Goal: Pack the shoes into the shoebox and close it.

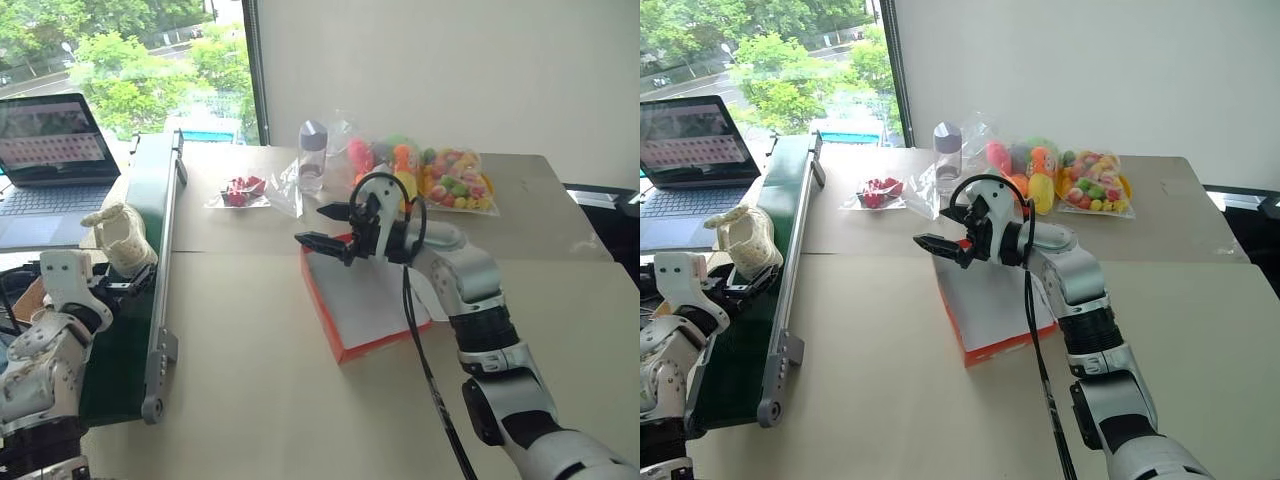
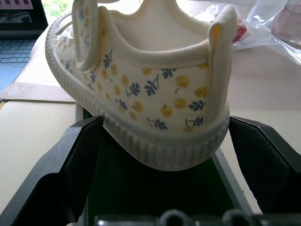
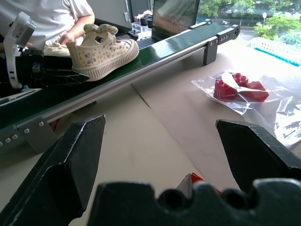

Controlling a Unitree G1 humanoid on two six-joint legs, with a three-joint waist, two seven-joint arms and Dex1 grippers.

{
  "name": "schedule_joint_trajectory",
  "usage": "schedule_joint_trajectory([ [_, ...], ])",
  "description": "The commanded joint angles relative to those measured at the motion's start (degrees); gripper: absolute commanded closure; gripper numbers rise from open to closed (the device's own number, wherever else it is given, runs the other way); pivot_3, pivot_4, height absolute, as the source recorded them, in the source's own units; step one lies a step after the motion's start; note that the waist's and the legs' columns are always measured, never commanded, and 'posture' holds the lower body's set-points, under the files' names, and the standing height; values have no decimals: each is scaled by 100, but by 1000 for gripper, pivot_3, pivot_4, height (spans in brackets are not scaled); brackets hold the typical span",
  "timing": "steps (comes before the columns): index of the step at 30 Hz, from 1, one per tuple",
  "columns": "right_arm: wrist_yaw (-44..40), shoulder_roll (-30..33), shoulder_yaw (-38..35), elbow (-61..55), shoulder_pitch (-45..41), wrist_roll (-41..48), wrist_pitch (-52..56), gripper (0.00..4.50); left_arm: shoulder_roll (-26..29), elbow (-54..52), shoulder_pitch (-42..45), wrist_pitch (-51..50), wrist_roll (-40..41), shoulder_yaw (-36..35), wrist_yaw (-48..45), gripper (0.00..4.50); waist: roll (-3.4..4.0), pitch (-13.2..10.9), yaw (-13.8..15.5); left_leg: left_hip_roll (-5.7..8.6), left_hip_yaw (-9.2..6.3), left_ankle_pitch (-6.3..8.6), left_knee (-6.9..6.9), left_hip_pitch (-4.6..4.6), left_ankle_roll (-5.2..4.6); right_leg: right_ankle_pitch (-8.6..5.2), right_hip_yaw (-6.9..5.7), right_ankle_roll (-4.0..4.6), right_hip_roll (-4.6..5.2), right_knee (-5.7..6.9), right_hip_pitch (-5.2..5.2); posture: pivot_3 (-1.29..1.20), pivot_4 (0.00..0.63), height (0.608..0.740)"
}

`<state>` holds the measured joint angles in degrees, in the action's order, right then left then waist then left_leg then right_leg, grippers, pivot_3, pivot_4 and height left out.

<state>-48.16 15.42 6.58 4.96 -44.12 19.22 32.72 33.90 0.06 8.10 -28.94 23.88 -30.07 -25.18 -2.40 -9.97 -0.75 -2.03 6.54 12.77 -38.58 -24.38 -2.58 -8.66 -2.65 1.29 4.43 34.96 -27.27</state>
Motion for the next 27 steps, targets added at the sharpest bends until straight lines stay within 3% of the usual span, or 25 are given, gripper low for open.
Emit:
schedule_joint_trajectory([
  [1,-4,-1,14,-249,-26,88,11,0,58,-265,123,14,8,-10,152,11,0,0,0,0,0,0,0,0,0,0,0,-1,0,1,0,0,150,740],
  [19,-18,91,117,-228,-27,45,-25,0,69,116,194,-109,-212,50,622,11,0,0,4,1,0,-2,-1,3,1,-1,-2,-11,-1,3,4,0,150,740],
  [27,-1,100,134,-212,-38,36,-46,0,63,177,273,83,-188,69,523,2165,0,0,9,0,-2,-6,-1,8,8,-1,-2,-10,-1,7,6,0,150,740],
])
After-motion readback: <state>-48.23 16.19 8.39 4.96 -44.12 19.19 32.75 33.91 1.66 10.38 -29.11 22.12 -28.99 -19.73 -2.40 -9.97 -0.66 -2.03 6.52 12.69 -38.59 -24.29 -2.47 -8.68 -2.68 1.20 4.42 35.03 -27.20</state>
